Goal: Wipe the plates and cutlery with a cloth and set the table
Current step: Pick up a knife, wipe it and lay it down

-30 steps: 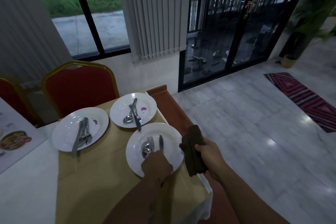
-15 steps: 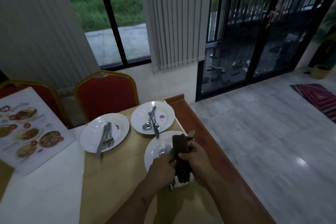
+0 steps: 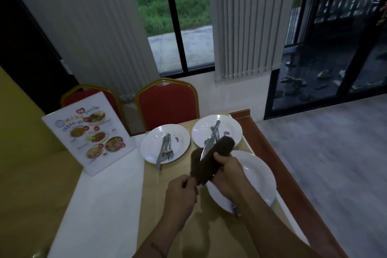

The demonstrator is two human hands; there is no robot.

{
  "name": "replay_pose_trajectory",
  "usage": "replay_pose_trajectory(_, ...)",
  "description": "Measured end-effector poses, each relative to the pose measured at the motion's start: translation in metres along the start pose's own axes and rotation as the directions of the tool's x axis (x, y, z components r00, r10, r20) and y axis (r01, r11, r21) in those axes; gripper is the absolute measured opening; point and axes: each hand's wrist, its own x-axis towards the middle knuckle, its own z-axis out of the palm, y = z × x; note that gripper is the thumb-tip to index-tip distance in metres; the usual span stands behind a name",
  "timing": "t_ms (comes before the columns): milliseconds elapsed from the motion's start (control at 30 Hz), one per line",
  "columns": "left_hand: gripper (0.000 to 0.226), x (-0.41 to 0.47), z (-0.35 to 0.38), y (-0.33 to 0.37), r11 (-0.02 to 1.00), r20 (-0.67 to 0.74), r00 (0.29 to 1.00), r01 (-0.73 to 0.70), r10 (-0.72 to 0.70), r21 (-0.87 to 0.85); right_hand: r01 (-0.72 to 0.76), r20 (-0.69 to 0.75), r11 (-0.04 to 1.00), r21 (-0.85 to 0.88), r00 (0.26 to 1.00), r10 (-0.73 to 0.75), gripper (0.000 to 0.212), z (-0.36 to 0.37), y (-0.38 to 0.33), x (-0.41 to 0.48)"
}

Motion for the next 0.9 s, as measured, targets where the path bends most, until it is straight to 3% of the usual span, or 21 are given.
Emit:
replay_pose_trajectory(100,0.031,-0.004,-0.024,-0.001,0.998,0.0,0.998,0.065,-0.065,-0.025,0.055,0.009,0.957,-0.286,0.998,-0.055,0.055,0.028,0.026,-0.004)
replay_pose_trajectory(167,0.032,-0.005,-0.049,-0.004,0.994,-0.01,0.996,0.093,-0.094,-0.064,0.073,-0.019,0.942,-0.328,0.996,-0.084,0.052,0.039,0.035,0.001)
replay_pose_trajectory(267,0.026,0.007,-0.097,-0.008,0.983,-0.217,0.973,0.044,-0.083,-0.178,0.115,0.032,0.902,-0.417,0.993,-0.112,0.046,0.059,0.051,0.003)
replay_pose_trajectory(367,0.015,0.03,-0.138,0.006,0.994,-0.365,0.93,-0.082,0.049,-0.075,0.219,0.164,0.783,-0.582,0.975,-0.15,0.037,0.087,0.07,-0.007)
replay_pose_trajectory(467,0.015,0.052,-0.18,0.027,0.994,-0.201,0.973,-0.112,0.112,0.01,0.295,0.262,0.674,-0.677,0.953,-0.154,0.035,0.126,0.106,-0.015)
replay_pose_trajectory(533,0.013,0.063,-0.206,0.033,0.999,-0.034,0.999,-0.02,0.021,0.028,0.344,0.304,0.601,-0.722,0.937,-0.172,0.036,0.149,0.131,-0.019)
replay_pose_trajectory(633,0.012,0.073,-0.261,0.021,0.998,0.026,1.0,0.016,-0.018,0.061,0.374,0.342,0.546,-0.75,0.925,-0.163,0.033,0.181,0.173,-0.023)
replay_pose_trajectory(733,0.02,0.086,-0.319,0.0,0.988,-0.006,0.999,0.036,-0.037,-0.152,0.403,0.41,0.497,-0.769,0.907,-0.101,0.027,0.203,0.207,-0.026)
replay_pose_trajectory(833,0.013,0.103,-0.383,-0.026,0.934,-0.136,0.988,0.018,-0.071,-0.357,0.409,0.461,0.416,-0.812,0.887,0.027,0.028,0.223,0.236,-0.024)
replay_pose_trajectory(900,0.012,0.108,-0.419,-0.043,0.902,-0.176,0.979,0.014,-0.099,-0.432,0.377,0.443,0.438,-0.816,0.895,0.056,0.03,0.232,0.245,-0.018)
